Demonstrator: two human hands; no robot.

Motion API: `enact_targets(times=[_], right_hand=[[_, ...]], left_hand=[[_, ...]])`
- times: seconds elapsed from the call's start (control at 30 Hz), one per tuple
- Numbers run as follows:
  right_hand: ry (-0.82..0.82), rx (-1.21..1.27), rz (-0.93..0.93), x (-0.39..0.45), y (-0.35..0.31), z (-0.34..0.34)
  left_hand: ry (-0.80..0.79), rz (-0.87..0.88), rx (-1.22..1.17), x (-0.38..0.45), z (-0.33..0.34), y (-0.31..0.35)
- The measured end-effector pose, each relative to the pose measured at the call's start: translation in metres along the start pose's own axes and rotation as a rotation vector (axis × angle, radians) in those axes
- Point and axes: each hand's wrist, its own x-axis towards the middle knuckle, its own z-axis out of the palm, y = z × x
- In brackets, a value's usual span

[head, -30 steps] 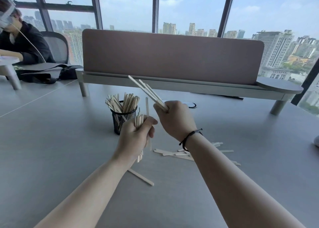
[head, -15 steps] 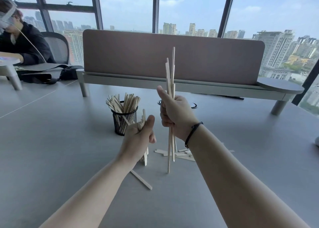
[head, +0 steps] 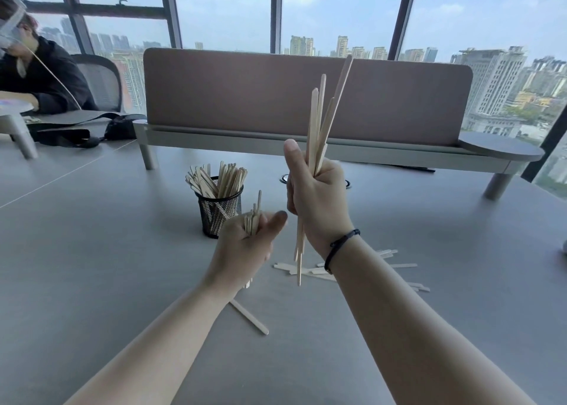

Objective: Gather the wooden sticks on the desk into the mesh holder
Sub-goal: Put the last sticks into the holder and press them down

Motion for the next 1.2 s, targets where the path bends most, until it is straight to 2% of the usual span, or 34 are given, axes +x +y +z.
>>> enact_targets(times=[0.17,0.43,0.57,0.7,0.8,0.93,1.1,1.2], right_hand=[[0.021,-0.011,0.026,-0.011,0.015,-0.003],[0.034,0.020,0.115,-0.016,0.030,-0.007],[0.086,0.017,0.217,-0.020,0.046,-0.008],[0.117,0.050,0.257,-0.025,0.058,-0.011],[0.138,-0.024,0.199,-0.030,0.064,-0.011],[0.165,-0.097,0.119,-0.030,0.063,-0.008],[0.087,-0.102,0.039,-0.031,0.061,-0.008],[0.026,-0.119,0.053,-0.037,0.065,-0.006]], left_hand=[[-0.161,0.040,0.245,-0.002,0.003,-0.007],[-0.138,0.018,0.374,-0.002,0.005,-0.010],[-0.129,-0.032,0.378,0.002,0.000,-0.017],[-0.053,0.008,0.311,0.004,-0.003,-0.021],[-0.082,0.043,0.264,0.001,-0.004,-0.016],[-0.057,-0.031,0.105,0.001,-0.004,-0.009],[0.068,-0.132,-0.126,0.004,-0.008,-0.006],[0.117,-0.148,-0.152,0.006,-0.007,-0.008]])
